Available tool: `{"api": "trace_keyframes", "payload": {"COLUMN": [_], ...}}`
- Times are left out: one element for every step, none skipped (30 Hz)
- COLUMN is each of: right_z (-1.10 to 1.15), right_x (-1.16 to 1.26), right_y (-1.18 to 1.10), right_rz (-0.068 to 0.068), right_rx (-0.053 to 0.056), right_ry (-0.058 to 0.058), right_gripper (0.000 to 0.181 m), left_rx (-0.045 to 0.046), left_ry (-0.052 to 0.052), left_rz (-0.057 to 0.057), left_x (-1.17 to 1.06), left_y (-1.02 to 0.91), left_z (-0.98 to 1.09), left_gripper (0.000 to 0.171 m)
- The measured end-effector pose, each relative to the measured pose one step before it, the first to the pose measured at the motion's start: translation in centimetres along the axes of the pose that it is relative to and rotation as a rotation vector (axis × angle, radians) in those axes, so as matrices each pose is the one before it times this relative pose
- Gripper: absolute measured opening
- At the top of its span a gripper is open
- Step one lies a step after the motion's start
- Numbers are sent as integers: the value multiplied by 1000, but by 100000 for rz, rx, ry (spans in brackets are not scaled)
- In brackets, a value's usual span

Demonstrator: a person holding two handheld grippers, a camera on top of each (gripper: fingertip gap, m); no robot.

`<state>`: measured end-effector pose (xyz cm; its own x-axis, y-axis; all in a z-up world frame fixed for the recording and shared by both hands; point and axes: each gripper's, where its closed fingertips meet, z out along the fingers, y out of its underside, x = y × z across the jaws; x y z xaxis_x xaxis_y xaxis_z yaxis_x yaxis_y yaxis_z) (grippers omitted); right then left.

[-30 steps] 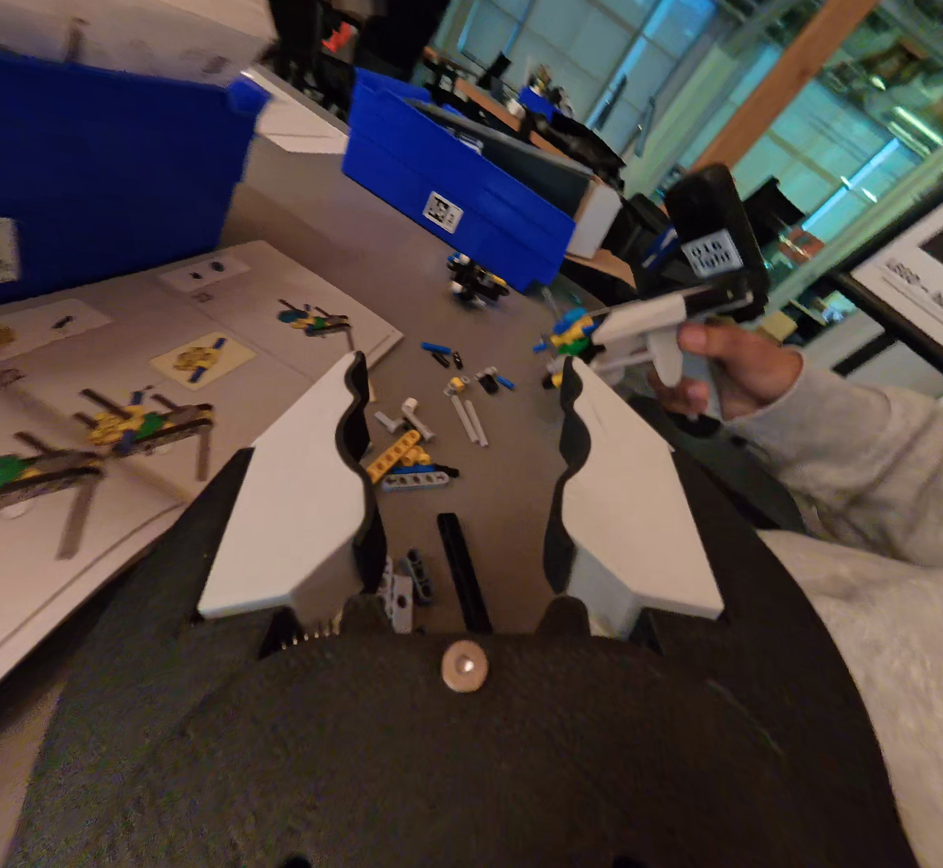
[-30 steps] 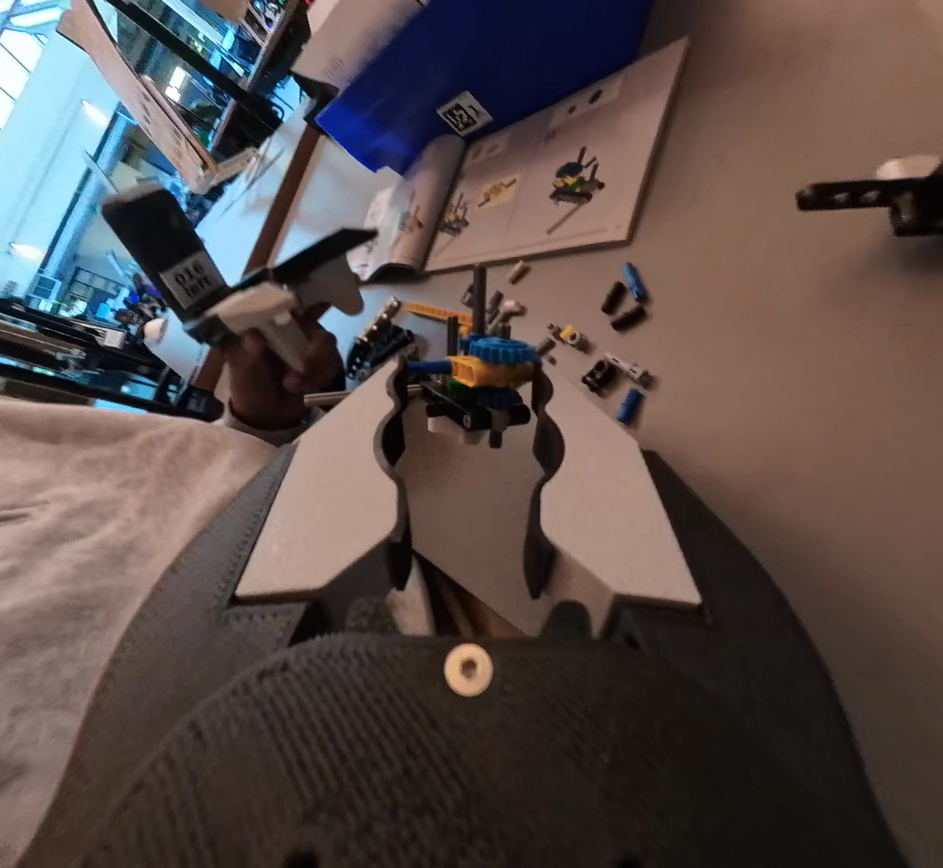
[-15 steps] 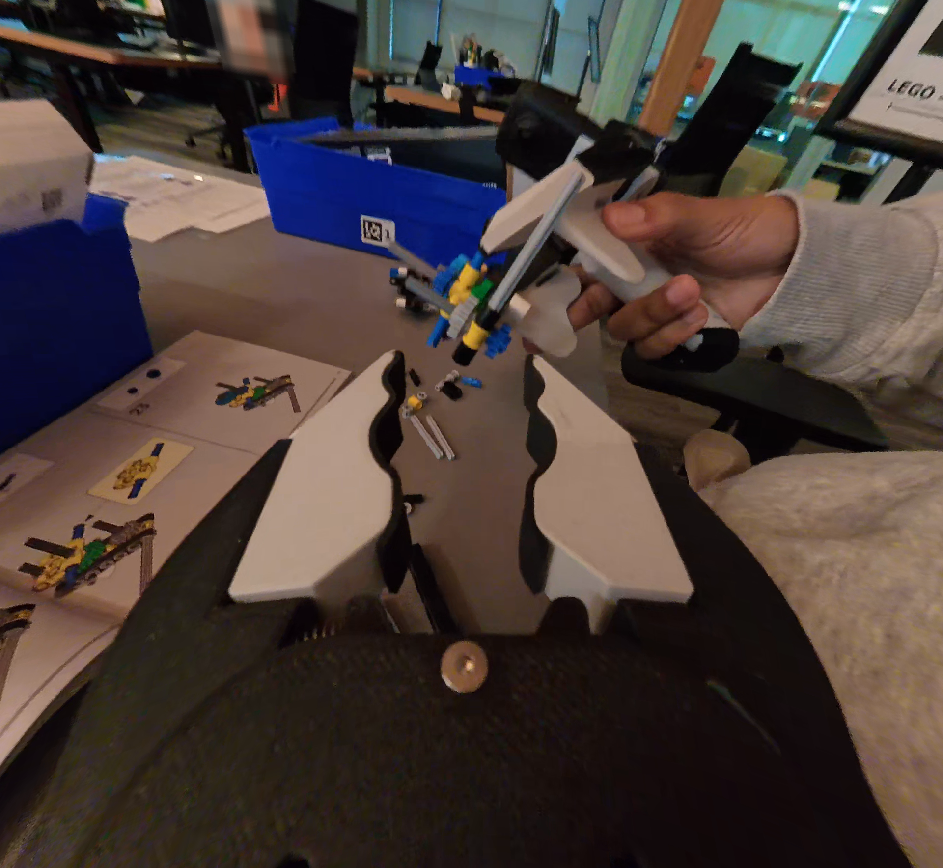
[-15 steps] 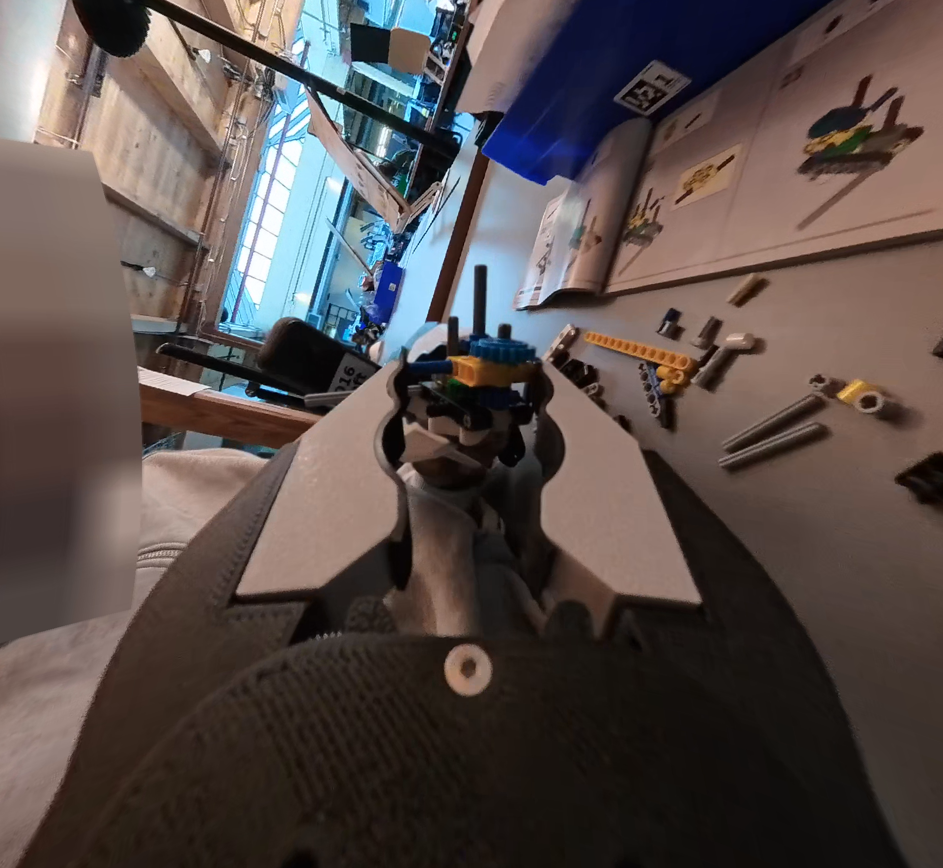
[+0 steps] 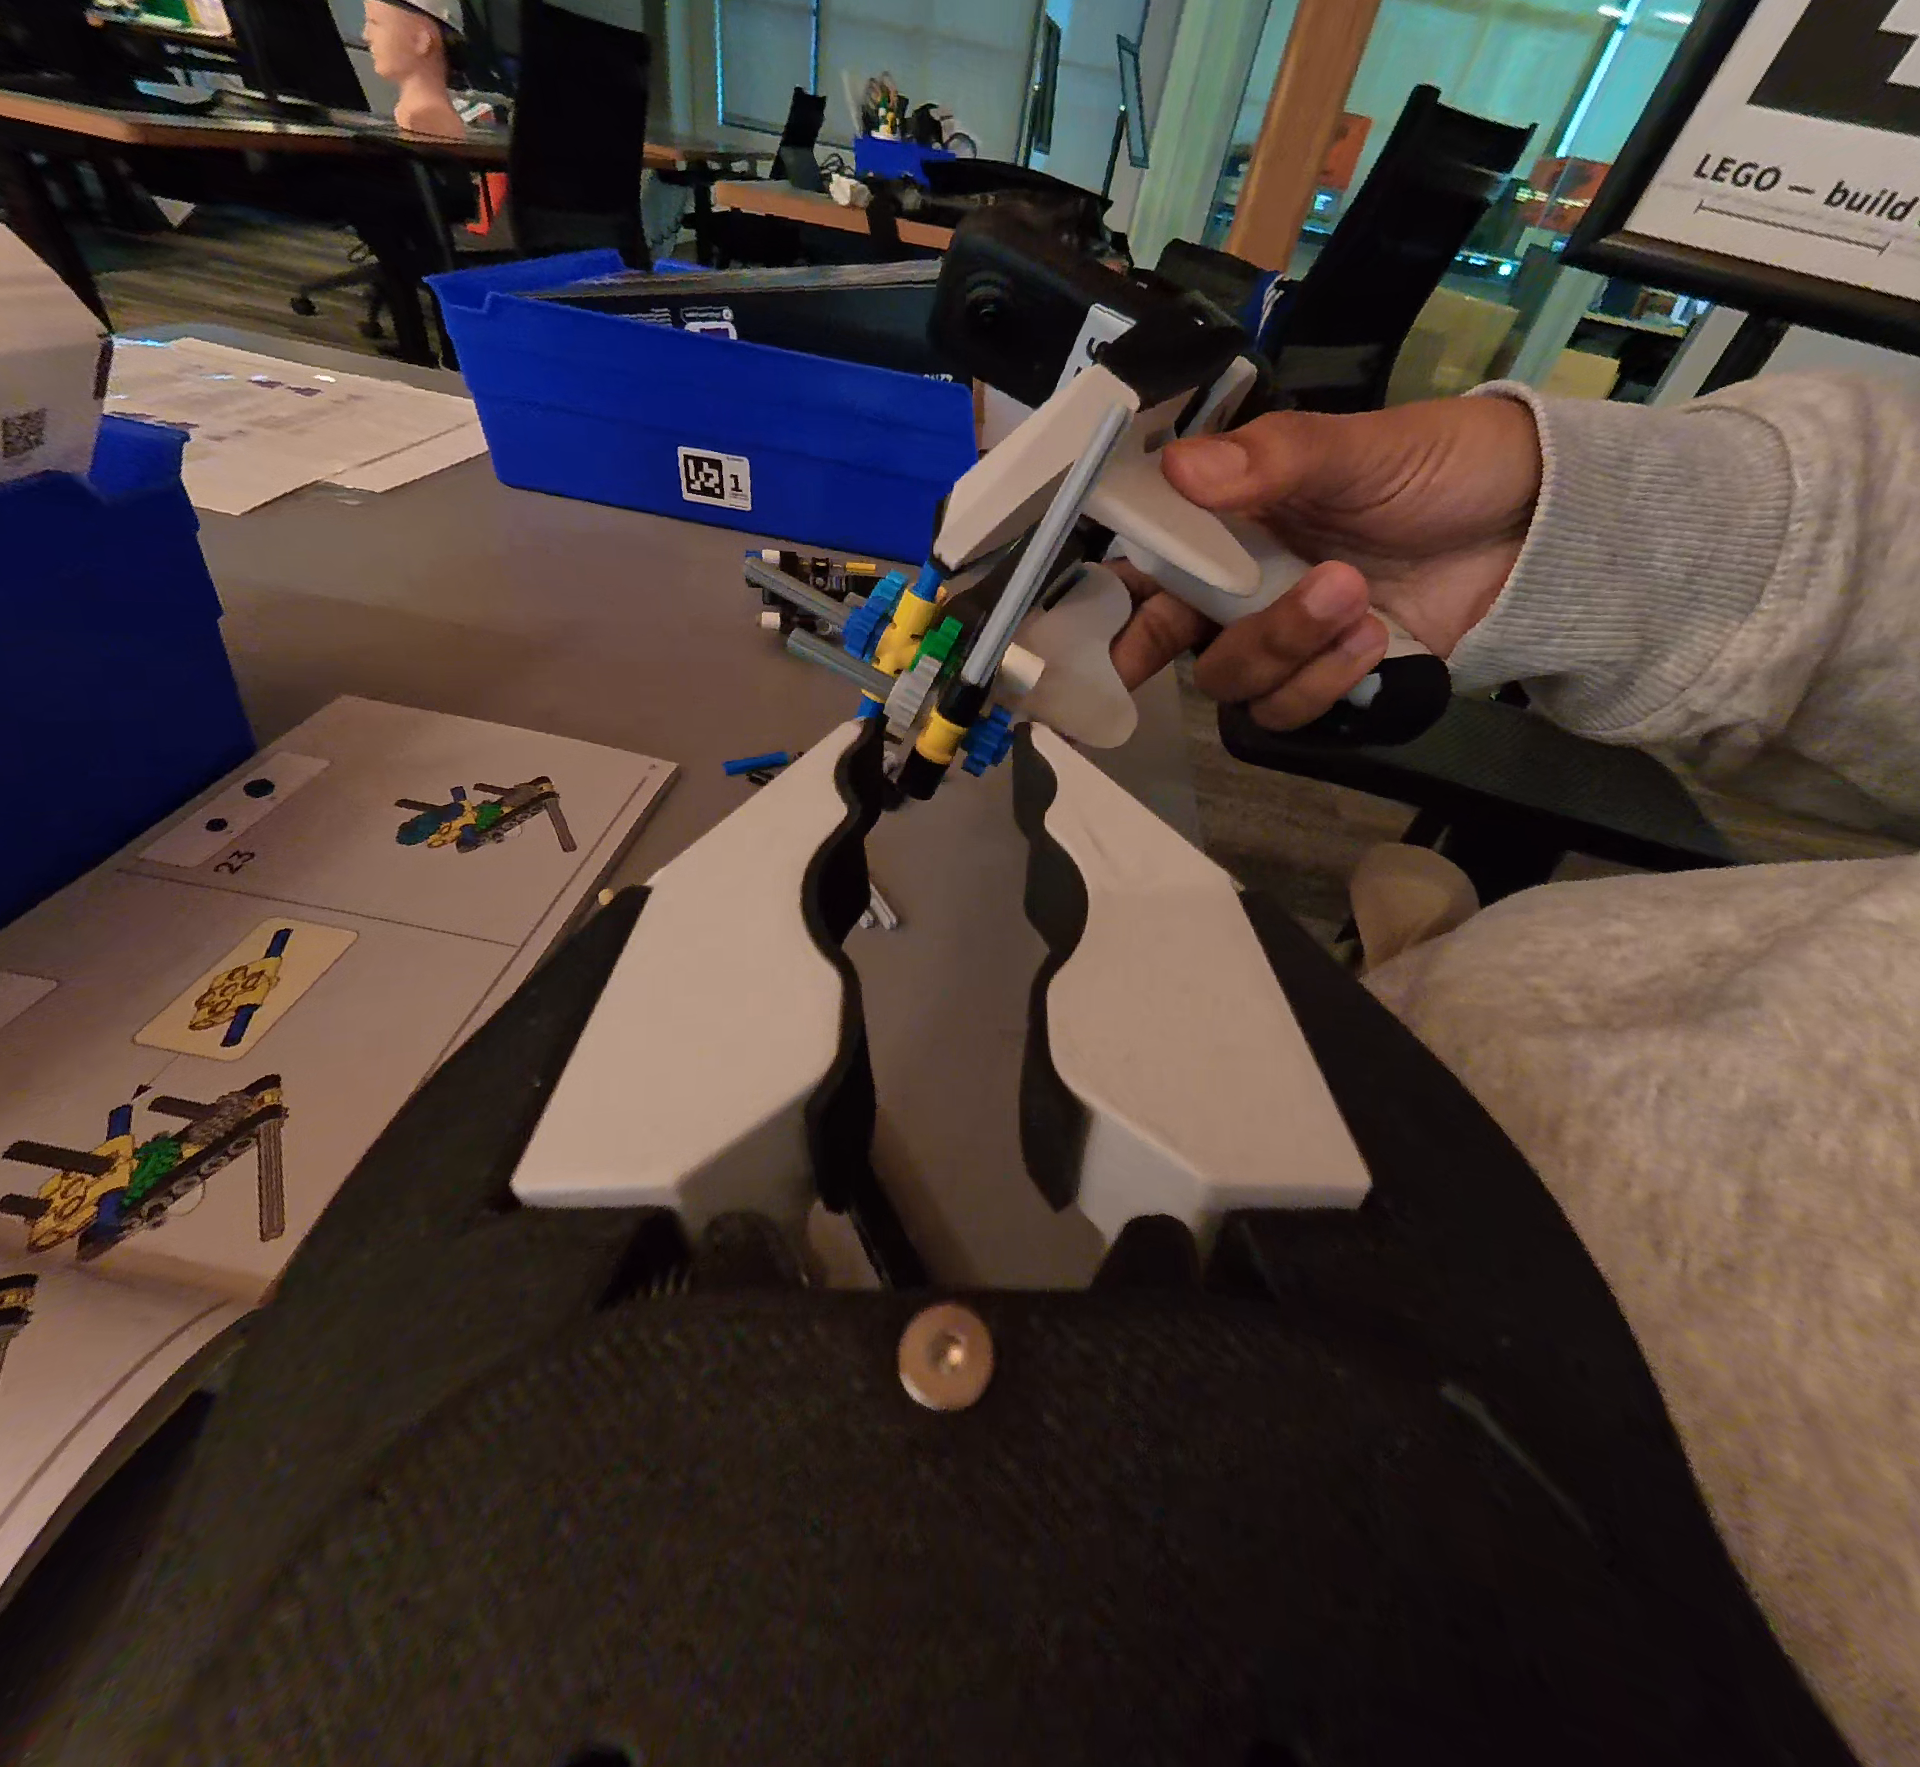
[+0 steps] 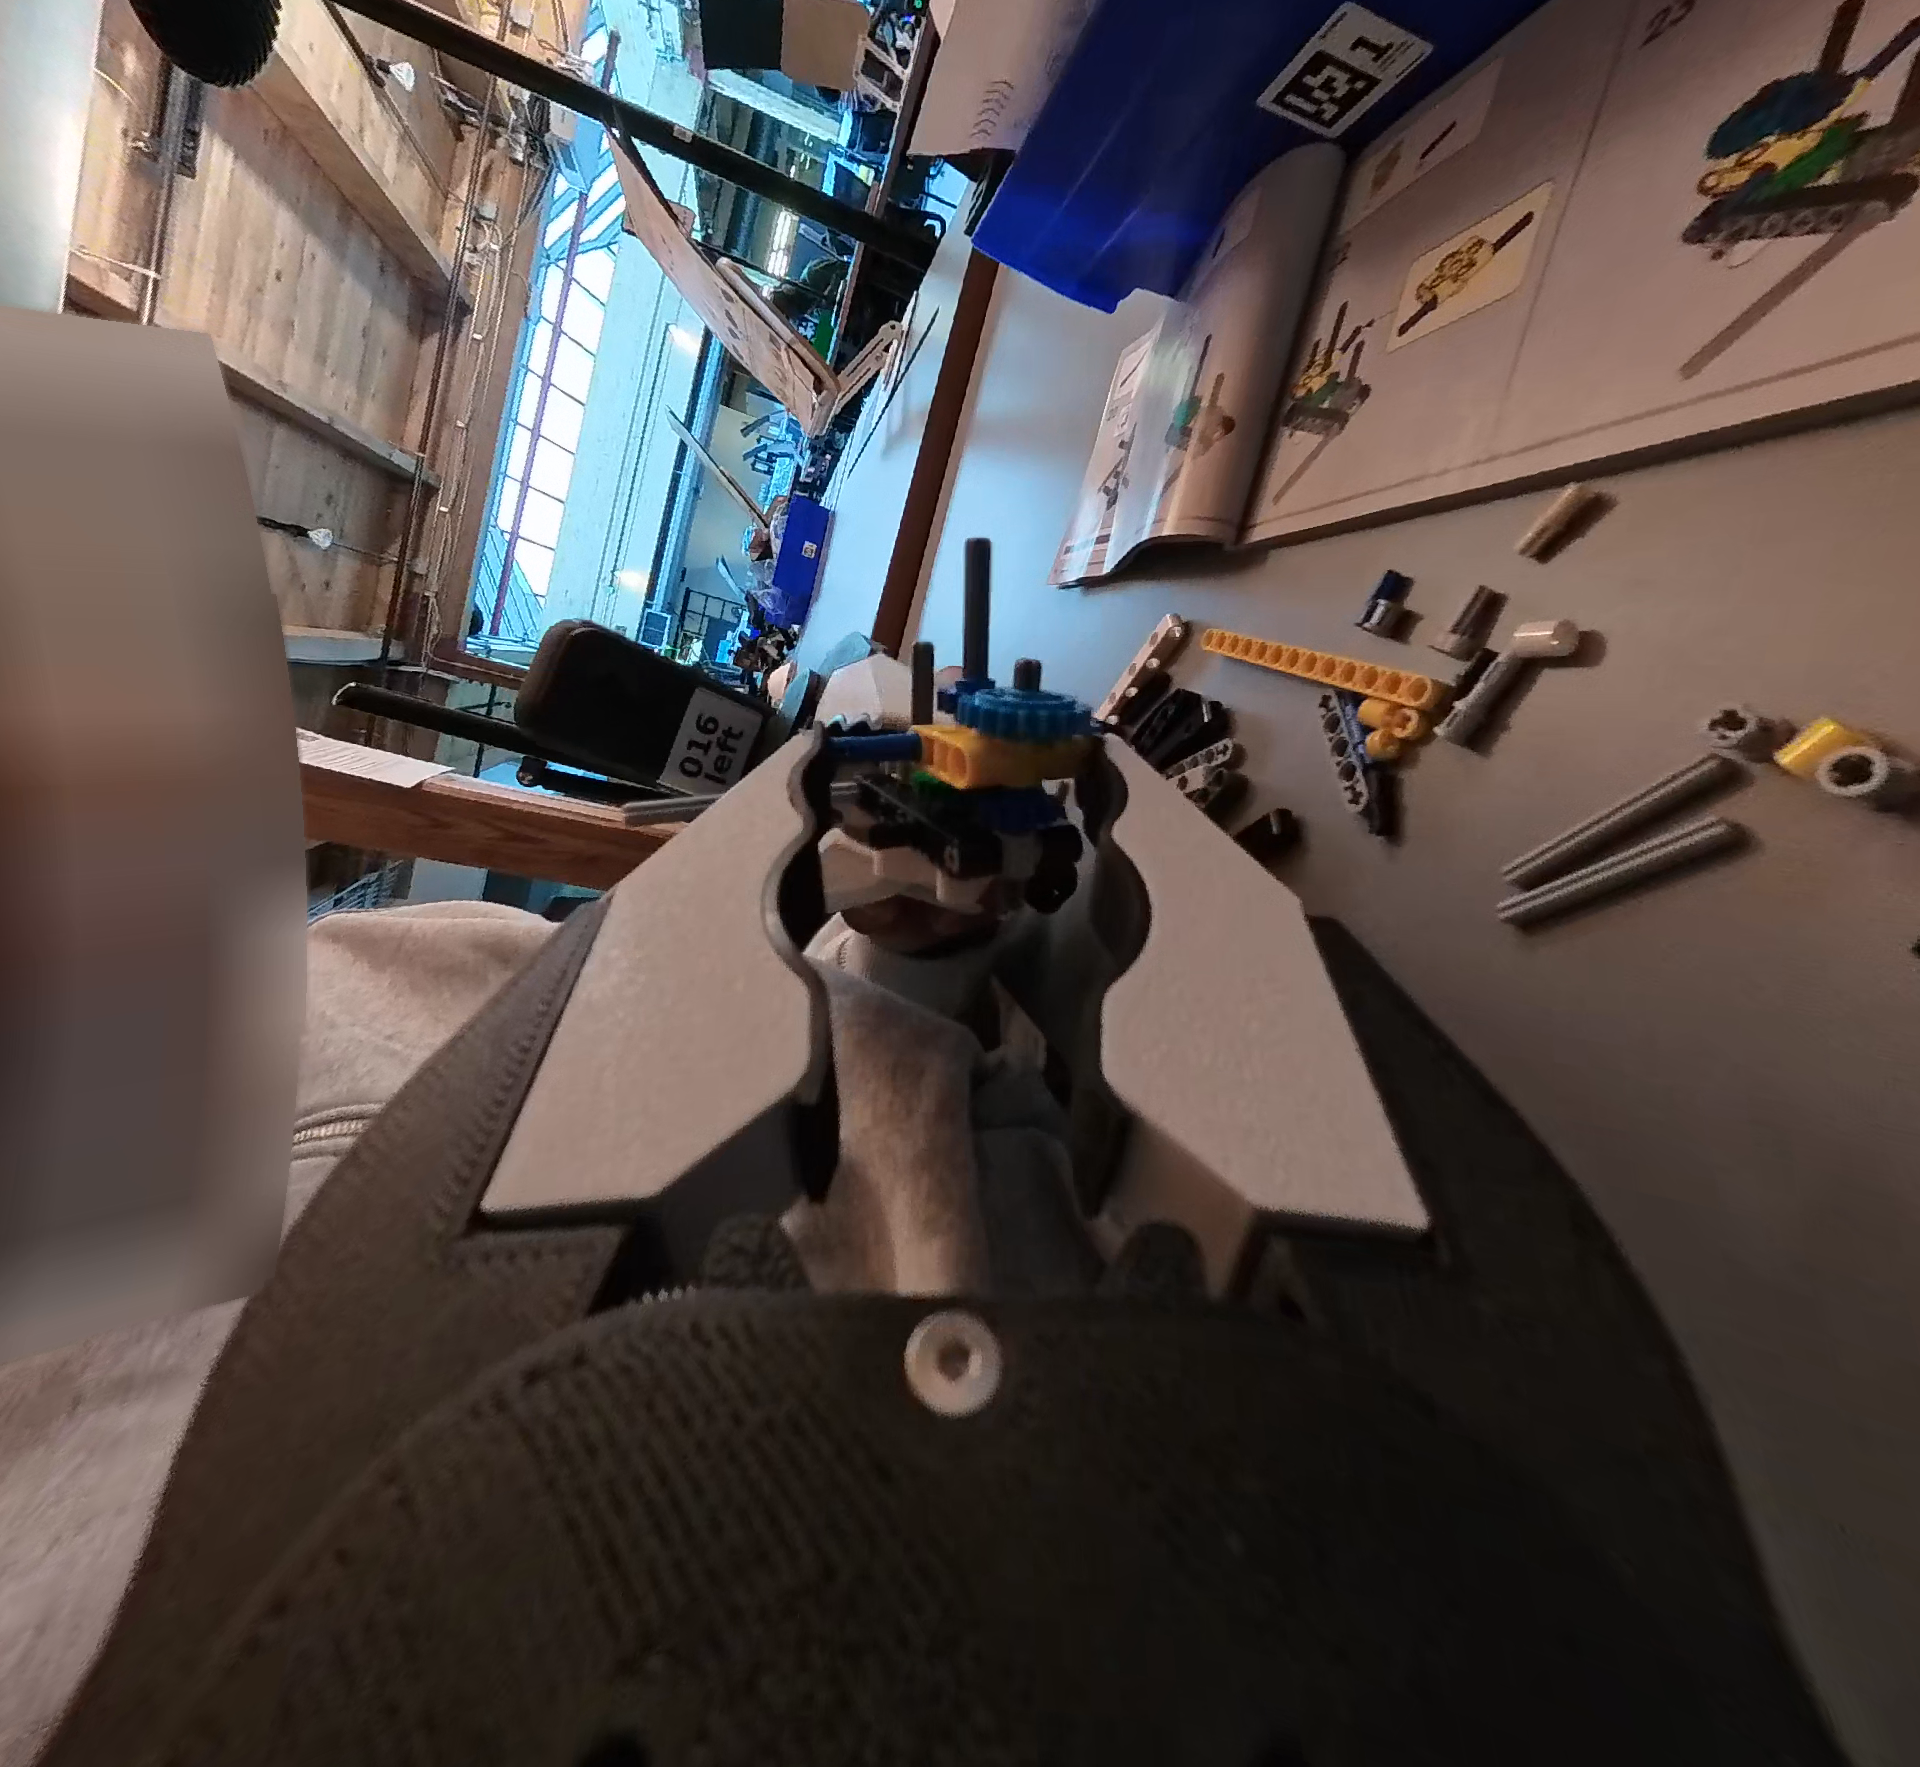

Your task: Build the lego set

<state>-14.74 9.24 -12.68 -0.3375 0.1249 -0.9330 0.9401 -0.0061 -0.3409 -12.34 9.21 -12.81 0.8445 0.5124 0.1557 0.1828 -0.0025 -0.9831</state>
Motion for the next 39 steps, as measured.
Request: {"api": "trace_keyframes", "payload": {"right_z": [24, 48, 50, 74, 84, 110, 158, 199, 207, 210, 176, 142, 104, 80, 65, 64, 57, 50, 40, 32, 7, 4, -21, -49, -73, -78, -90, -96, -92, -93, -63, -36, -15, 10, 21, 32, 41, 39, 54], "right_x": [-55, -53, -80, -91, -122, -146, -166, -207, -278, -307, -281, -266, -267, -230, -208, -175, -162, -154, -128, -111, -71, -52, -66, -62, -40, -14, 5, 7, 34, 43, 51, 62, 96, 78, 73, 127, 163, 155, 142], "right_y": [-5, -14, -29, -36, -44, -63, -52, -57, -70, -63, -76, -85, -115, -114, -105, -65, -41, -25, -6, 11, 43, 62, 36, 20, 21, 35, 44, 24, 50, 81, 106, 123, 134, 117, 98, 56, 58, 66, 63], "right_rz": [206, 203, 203, 115, -63, -334, -625, -877, -904, -700, -555, -359, -113, -106, -279, -466, -613, -781, -839, -857, -753, -615, -552, -447, -352, -406, -463, -611, -768, -914, -1131, -1220, -1203, -1119, -989, -939, -1056, -1149, -1143], "right_rx": [-98, -35, 27, 78, 131, 149, 61, 13, 16, 7, 30, 189, 317, 367, 285, 128, 32, 78, 89, 116, 51, 2, 206, 372, 322, 248, 238, 309, 244, -17, -257, -390, -504, -555, -421, -282, -267, -298, -352], "right_ry": [-312, -282, -340, -451, -528, -481, -282, -243, -564, -819, -853, -947, -1053, -933, -643, -448, -251, -131, 15, 121, 226, 238, 94, 39, 147, 242, 376, 443, 624, 846, 941, 1159, 1338, 1271, 1150, 1398, 1555, 1396, 1302], "right_gripper": [47, 47, 47, 47, 47, 47, 47, 48, 48, 48, 48, 48, 49, 50, 50, 51, 53, 55, 56, 57, 58, 59, 60, 60, 60, 60, 60, 60, 59, 59, 58, 58, 58, 57, 56, 56, 54, 52, 51], "left_rx": [400, 489, 555, 727, 1003, 1254, 1525, 1925, 2330, 2137, 1730, 1480, 1406, 1260, 1360, 1236, 1064, 959, 774, 705, 652, 525, 448, 395, 387, 312, 238, 196, 156, 162, 171, 69, 7, -81, -147, -127, -150, -251, -393], "left_ry": [262, 374, 555, 531, 414, 461, 312, 145, 349, 495, 350, 125, 292, 377, 245, 343, 259, 278, 406, 380, 313, 244, 243, 336, 146, 57, 8, 25, -77, -62, -59, -5, 69, 73, 111, 137, 103, 66, -72], "left_rz": [-292, -535, -840, -1032, -1088, -1060, -1004, -1029, -1188, -1330, -1180, -1069, -1325, -1626, -1584, -1489, -1381, -1315, -1189, -1011, -856, -751, -765, -780, -697, -471, -340, -301, -261, -152, -149, -219, -127, -50, -3, 13, 31, 104, 117], "left_x": [14, 8, 23, 3, -6, 1, -25, -44, -23, -12, -51, -93, -73, -78, -73, -43, -46, -34, -15, -7, -2, 2, -14, 0, -20, -32, -19, -28, -37, -30, -26, -18, -2, 9, 19, 25, 32, 25, -16], "left_y": [-68, -74, -89, -129, -167, -202, -243, -322, -380, -368, -321, -252, -231, -183, -194, -173, -155, -136, -95, -98, -81, -64, -47, -41, -34, -40, -26, -36, -28, -22, -32, -5, 2, 25, 29, 30, 27, 44, 67], "left_z": [-28, -46, -57, -63, -80, -99, -125, -143, -186, -197, -183, -170, -144, -106, -93, -81, -67, -48, -37, -28, -25, -20, -9, -13, -10, -17, -13, -18, -25, -21, -19, -6, 8, 14, 20, 30, 25, 27, 25], "left_gripper": [23, 23, 22, 22, 22, 22, 22, 22, 22, 22, 22, 22, 22, 22, 22, 22, 22, 22, 22, 22, 22, 22, 22, 22, 22, 22, 21, 21, 21, 21, 21, 21, 21, 21, 21, 21, 21, 21, 21]}}
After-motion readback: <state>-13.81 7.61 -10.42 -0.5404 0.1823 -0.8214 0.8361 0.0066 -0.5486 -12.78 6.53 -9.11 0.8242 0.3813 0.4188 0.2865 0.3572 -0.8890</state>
